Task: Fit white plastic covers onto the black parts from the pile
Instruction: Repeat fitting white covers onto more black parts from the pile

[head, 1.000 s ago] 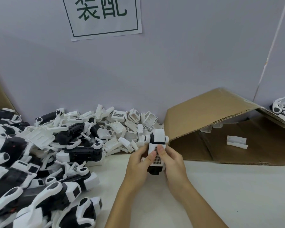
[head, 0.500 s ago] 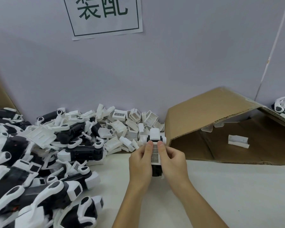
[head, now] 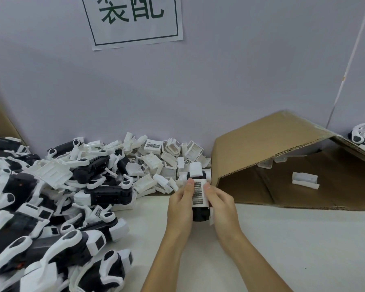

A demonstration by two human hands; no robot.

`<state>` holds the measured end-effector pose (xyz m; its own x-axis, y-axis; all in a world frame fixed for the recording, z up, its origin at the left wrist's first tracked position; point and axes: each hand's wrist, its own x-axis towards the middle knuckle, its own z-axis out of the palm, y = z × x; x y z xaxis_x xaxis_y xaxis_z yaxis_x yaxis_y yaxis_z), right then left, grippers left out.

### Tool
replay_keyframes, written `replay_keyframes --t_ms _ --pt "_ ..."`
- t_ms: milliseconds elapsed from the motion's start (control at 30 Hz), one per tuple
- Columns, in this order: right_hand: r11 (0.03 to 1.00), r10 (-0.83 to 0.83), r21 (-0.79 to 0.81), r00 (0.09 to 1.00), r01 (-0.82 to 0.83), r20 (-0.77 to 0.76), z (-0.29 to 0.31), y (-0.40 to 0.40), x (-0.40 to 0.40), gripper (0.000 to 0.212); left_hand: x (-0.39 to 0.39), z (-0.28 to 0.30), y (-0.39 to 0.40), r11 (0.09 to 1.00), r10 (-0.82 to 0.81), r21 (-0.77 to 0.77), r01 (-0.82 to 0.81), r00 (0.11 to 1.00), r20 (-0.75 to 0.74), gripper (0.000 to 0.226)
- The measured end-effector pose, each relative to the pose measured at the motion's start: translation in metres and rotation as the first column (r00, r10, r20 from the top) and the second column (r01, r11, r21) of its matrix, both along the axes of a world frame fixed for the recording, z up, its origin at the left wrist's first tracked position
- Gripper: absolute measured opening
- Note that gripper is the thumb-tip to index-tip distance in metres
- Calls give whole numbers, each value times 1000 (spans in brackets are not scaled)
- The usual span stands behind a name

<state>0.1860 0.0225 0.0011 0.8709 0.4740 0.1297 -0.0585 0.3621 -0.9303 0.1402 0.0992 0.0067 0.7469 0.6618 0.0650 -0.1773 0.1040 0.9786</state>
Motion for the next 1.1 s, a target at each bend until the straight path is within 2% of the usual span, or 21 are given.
replay_keyframes --t_ms 100,333,400,500,567,700,867,1033,1100 --pt "999 -13 -39 997 16 81 -3 1 1 22 0 -2 2 998 -17 56 17 1000 -11 24" --pt "994 -35 -91 982 53 184 -6 0 6 21 -1 -6 6 988 -17 152 20 1000 -18 25" --pt "995 -43 -76 982 58 185 -7 1 5 20 -1 -5 7 992 -18 127 20 1000 -16 25" --pt "997 -59 -49 987 67 150 -7 2 4 20 -4 -2 11 992 -125 -23 125 992 10 25" --pt "996 -62 -61 989 71 131 -7 0 7 23 -6 -2 13 985 -172 22 172 985 -4 26" --pt "999 36 -35 994 -32 106 -6 -4 9 27 -5 -4 13 988 -91 123 91 996 -5 25" --pt "997 21 -76 978 -6 207 -8 -3 8 22 -4 -4 11 988 -4 154 11 999 -48 33" --pt "995 -44 -78 972 63 230 -11 -2 6 18 -4 -6 13 987 2 158 10 997 -72 31" --pt "997 -42 -63 982 54 185 -11 -1 6 17 -4 -4 14 996 -39 72 42 998 -41 28"
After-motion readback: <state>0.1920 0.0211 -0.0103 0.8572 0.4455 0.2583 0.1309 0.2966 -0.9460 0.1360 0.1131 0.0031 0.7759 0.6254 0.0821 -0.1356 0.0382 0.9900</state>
